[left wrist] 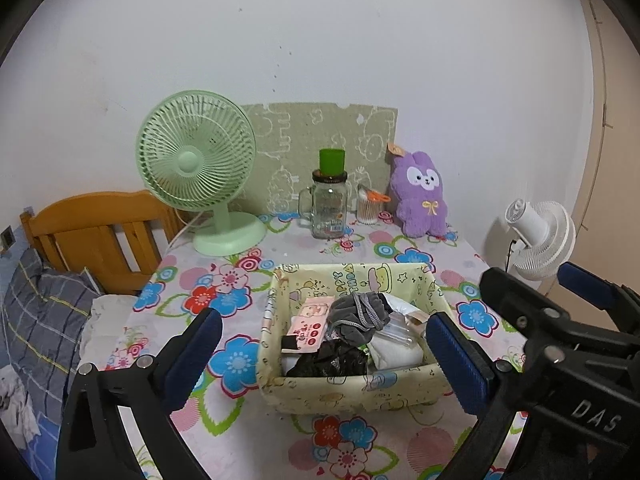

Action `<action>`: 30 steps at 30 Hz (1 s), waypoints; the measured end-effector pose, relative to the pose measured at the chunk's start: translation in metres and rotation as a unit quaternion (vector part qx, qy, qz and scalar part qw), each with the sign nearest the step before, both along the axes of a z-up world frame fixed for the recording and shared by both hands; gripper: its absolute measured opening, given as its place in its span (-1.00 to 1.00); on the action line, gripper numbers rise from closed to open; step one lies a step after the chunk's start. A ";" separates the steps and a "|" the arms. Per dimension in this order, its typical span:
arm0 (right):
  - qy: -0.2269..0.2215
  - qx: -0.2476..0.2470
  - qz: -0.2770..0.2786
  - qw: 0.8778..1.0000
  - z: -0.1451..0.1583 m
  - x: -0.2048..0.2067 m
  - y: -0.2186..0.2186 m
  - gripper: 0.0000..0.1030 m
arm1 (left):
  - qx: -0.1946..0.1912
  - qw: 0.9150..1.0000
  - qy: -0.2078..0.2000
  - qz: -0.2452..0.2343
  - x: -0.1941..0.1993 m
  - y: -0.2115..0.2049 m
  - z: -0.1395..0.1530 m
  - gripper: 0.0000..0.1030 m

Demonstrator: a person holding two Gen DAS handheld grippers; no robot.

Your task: Organize soft objects

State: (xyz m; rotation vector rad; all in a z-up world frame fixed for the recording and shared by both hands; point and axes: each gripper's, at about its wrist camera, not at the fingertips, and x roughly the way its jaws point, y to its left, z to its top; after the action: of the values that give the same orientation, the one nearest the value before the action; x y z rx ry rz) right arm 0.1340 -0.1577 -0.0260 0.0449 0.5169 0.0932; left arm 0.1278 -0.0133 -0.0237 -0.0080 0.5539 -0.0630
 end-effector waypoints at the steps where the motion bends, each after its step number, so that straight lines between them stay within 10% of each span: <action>1: -0.003 -0.001 -0.002 1.000 0.002 -0.005 -0.001 0.90 | 0.000 1.000 -0.003 0.001 -0.003 0.001 0.002 0.99; 30: -0.068 0.000 -0.036 0.997 0.034 -0.134 -0.022 0.90 | -0.001 0.997 -0.074 0.021 -0.124 0.016 0.034 0.99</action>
State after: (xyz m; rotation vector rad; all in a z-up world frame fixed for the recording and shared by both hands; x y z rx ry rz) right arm 0.0002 -0.1800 0.0081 0.0576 0.3792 0.0250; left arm 0.0041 0.0025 0.0105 -0.0169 0.4045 -0.0230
